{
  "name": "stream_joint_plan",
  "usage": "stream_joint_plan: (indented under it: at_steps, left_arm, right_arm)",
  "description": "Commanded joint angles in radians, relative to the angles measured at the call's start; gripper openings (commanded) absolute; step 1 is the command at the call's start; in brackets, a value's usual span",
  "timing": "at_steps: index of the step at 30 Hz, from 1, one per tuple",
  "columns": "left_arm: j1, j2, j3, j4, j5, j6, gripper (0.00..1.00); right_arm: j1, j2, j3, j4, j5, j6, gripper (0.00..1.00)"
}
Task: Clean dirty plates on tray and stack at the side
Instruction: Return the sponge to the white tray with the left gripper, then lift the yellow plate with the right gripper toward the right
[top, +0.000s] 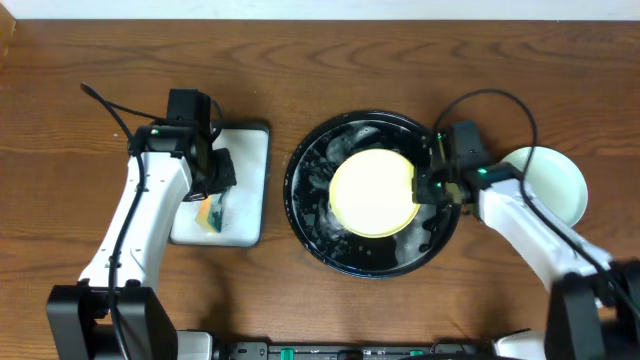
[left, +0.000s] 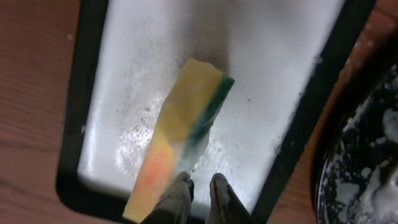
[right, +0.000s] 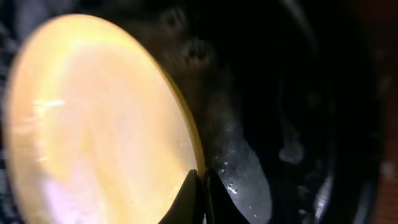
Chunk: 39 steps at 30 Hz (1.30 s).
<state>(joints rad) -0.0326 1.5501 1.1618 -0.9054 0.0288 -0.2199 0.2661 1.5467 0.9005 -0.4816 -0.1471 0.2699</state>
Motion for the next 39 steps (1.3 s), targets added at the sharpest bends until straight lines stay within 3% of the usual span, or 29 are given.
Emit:
stream_joint_plan:
  at_steps: [1,9,14,17,24,33,36,39]
  left_arm:
    - [0.002,0.012,-0.056,0.008,0.006,0.006,0.14]
    - [0.003,0.018,-0.153,0.106,-0.076,-0.011,0.14]
    - [0.003,0.019,-0.211,0.187,-0.299,-0.099,0.14]
    - [0.003,0.019,-0.216,0.229,-0.356,-0.111,0.14]
    - [0.003,0.019,-0.216,0.311,-0.334,-0.110,0.15]
    - [0.003,0.003,-0.213,0.273,-0.105,-0.084,0.17]
    - [0.003,-0.030,-0.208,0.256,-0.076,-0.084,0.29]
    - [0.003,-0.069,-0.208,0.232,-0.074,-0.084,0.52]
  right_arm:
    - [0.003,-0.039,0.004,-0.008,0.015,-0.017,0.01]
    - [0.004,-0.049,0.004,-0.055,0.050,-0.025,0.01]
    - [0.004,-0.050,0.004,-0.055,0.049,-0.024,0.01]
    - [0.004,-0.050,0.004,-0.058,0.050,-0.024,0.01]
    - [0.004,-0.051,0.010,-0.051,0.050,-0.025,0.01]
    - [0.004,-0.106,0.097,-0.149,0.054,-0.121,0.01]
    - [0.017,-0.137,0.124,-0.189,0.117,-0.130,0.01]
    - [0.062,-0.179,0.135,-0.219,0.251,-0.129,0.01]
